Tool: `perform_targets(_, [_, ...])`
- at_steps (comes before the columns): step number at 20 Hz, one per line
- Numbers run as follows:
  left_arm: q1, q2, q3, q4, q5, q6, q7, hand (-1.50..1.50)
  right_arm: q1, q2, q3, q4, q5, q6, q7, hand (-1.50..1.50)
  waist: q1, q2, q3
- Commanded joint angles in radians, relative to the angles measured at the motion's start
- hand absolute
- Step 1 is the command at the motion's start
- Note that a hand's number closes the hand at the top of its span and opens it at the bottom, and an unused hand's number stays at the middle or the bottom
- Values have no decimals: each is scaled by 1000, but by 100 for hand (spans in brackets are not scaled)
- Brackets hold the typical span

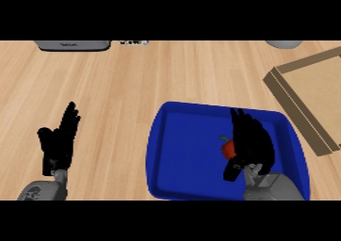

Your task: Pick the bell pepper from the tray and place it in the cardboard box

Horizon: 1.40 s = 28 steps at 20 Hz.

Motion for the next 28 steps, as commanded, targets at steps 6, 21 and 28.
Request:
perform_targets(6, [14, -7, 61, -6, -32, -44, 12, 0, -68, 21, -113, 131, 25, 25, -81, -150, 2, 0, 0])
perform_targets(21, [46, -51, 86, -81, -82, -82, 34, 0, 15, 44, -124, 340, 120, -193, -283, 150, 2, 0, 0])
perform_targets(28, [-1, -78, 89, -21, -105, -64, 51, 0, -18, 51, -69, 217, 195, -197, -285, 150, -2, 0, 0])
